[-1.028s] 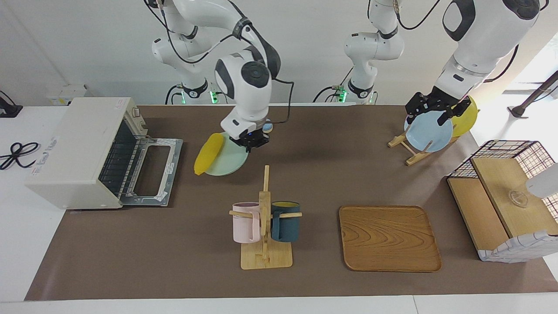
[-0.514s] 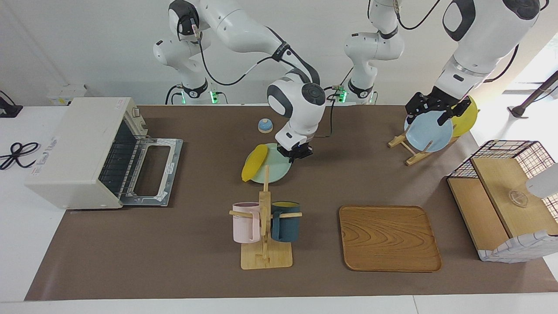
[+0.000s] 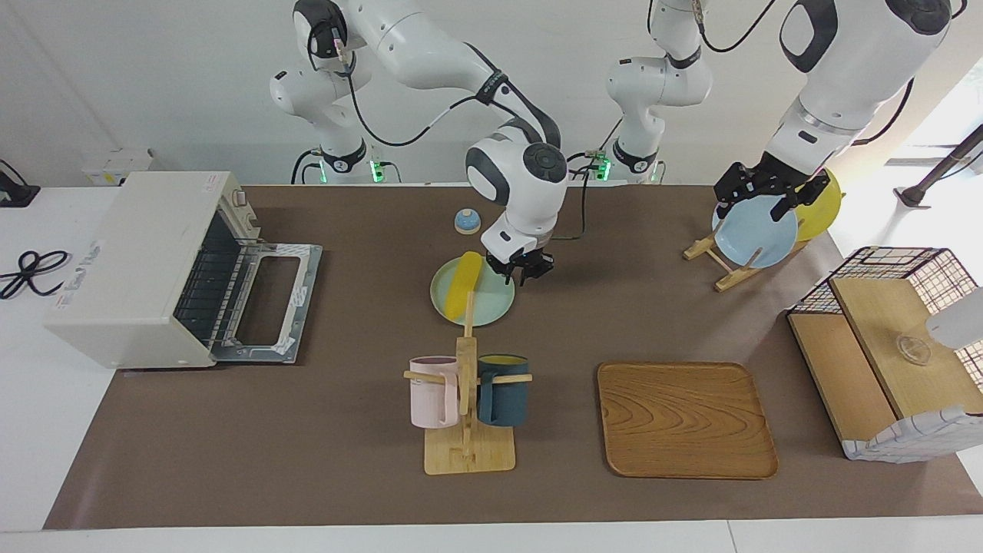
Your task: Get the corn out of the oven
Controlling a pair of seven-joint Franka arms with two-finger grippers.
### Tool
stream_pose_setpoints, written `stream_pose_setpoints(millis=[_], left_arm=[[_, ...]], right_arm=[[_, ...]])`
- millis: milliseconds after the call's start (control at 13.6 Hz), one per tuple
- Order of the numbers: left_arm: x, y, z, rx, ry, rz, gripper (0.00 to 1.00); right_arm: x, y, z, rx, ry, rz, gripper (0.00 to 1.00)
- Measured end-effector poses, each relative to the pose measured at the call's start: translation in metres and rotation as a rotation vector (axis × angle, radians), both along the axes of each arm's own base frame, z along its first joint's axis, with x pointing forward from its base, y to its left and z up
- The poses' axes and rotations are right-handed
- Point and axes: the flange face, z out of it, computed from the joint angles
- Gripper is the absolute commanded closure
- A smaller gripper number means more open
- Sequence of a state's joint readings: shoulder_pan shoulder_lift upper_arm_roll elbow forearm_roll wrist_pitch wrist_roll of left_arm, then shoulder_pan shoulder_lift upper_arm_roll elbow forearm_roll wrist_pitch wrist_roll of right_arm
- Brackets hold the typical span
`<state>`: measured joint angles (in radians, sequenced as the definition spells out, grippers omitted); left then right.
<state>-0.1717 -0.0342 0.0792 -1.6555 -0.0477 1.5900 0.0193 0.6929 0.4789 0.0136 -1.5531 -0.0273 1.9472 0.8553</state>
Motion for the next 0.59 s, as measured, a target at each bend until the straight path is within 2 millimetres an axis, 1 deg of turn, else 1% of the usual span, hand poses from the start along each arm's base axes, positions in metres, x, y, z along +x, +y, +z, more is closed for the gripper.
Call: stream_pose_setpoints(millis=[73,147,220,367,441,514,587], left_arm=[[0.000,0.000,0.000,0.000,0.000,0.000,0.00],[0.000,0.000,0.000,0.000,0.000,0.000,0.00],[0.000,0.000,0.000,0.000,0.000,0.000,0.00],[0.000,0.000,0.000,0.000,0.000,0.000,0.00],[0.000,0.000,0.000,0.000,0.000,0.000,0.00],[0.000,0.000,0.000,0.000,0.002,0.000,0.00],[-0.001,0.000,0.000,0.001,0.009,-0.001,0.00]], right_arm=[[0.010,-0.012,0.012,-0.001,-0.001,-0.021,0.74],[0.022,-0.030,0.026,-0.003,-0.001,-0.040,0.90],[0.035,-0.054,0.039,-0.008,0.006,-0.048,1.00],[0.056,-0.116,0.060,-0.045,0.032,-0.049,1.00],[0.064,-0.149,0.062,-0.071,0.048,-0.051,1.00],[0.068,-0.181,0.057,-0.093,0.072,-0.053,1.00],[0.066,-0.208,0.046,-0.112,0.098,-0.053,1.00]])
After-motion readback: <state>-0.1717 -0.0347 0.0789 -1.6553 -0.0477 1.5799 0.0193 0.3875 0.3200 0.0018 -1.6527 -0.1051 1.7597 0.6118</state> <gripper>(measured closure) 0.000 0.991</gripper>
